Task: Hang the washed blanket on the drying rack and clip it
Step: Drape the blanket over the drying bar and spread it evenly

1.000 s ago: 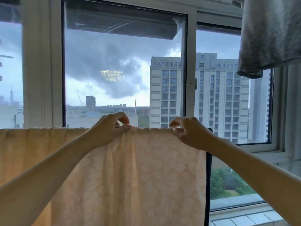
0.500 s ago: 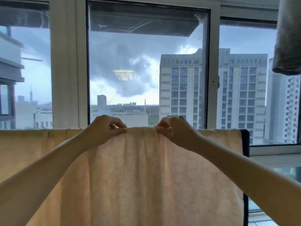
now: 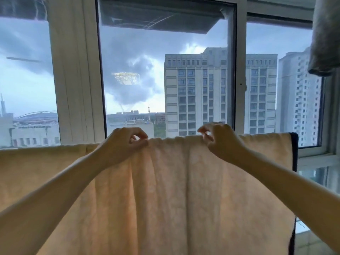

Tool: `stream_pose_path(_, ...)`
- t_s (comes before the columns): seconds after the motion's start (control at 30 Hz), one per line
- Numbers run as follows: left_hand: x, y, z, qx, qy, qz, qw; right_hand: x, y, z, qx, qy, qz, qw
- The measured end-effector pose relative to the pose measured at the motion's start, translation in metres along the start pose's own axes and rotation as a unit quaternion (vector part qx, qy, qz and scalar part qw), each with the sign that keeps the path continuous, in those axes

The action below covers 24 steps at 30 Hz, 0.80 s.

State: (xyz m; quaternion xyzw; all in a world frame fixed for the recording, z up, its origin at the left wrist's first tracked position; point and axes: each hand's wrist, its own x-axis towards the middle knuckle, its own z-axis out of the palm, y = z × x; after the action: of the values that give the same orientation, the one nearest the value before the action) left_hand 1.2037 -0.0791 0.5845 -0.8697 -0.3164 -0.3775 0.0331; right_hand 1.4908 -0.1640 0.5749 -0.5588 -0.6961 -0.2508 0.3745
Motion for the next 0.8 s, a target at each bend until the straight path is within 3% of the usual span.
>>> stream_pose_path(0.3, -0.031, -0.035, -0.022, 0.016, 0.023, -0.043, 0.999, 0.026, -0.071, 0.046, 0.059, -0.041, -0.092, 0.993)
stream_pose_path(0.43, -0.037, -0.041, -0.026, 0.022, 0.030, -0.045, 0.998, 0.030, -0.074, 0.052, 0.074, -0.016, -0.070, 0.995)
stream_pose_path(0.53, -0.038, -0.040, -0.028, 0.024, 0.018, -0.035, 0.999, 0.030, -0.064, 0.049, 0.016, -0.002, -0.044, 0.999)
stream_pose_path(0.7, -0.034, -0.033, -0.031, 0.001, 0.023, -0.040, 0.999, 0.028, -0.044, 0.031, -0.106, 0.026, 0.103, 0.989)
stream_pose_path(0.8, -0.027, -0.023, -0.026, -0.002, 0.015, -0.020, 1.000, 0.029, -0.055, 0.035, -0.023, 0.023, 0.039, 0.999)
